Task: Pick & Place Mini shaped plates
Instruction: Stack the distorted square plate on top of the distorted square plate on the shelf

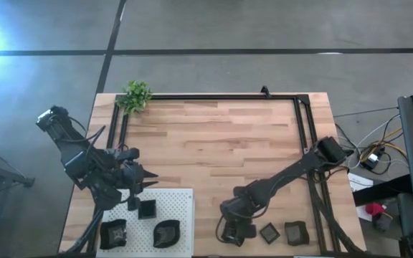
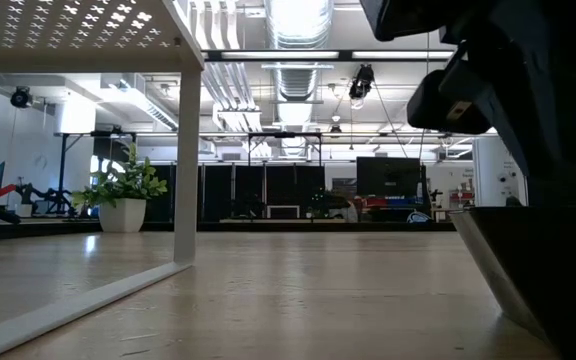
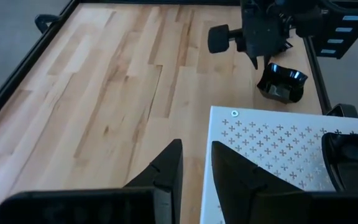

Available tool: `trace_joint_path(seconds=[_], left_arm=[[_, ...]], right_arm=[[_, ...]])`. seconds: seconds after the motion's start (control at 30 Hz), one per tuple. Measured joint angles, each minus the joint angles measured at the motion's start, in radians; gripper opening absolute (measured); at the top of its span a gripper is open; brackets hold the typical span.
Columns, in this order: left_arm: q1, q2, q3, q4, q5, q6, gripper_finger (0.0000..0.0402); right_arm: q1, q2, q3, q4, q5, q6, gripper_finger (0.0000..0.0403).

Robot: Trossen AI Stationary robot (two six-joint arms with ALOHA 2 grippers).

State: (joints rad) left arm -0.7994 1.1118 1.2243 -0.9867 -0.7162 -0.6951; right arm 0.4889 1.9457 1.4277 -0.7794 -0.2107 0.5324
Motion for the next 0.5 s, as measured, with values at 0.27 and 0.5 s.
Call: trace_joint_path(seconds=[0.27,0.5], left_arm=[[0.000,0.000,0.000,0.000,0.001,0.007,0.0078],[0.001,0.000,0.000,0.000,0.001,0.007,0.0078]], right_arm=[[0.002,0.000,-0.003,0.018,0.000,0.047,0.0074],[0.021,0.031,-0.024,0.066,0.001,0.045,0.0082]])
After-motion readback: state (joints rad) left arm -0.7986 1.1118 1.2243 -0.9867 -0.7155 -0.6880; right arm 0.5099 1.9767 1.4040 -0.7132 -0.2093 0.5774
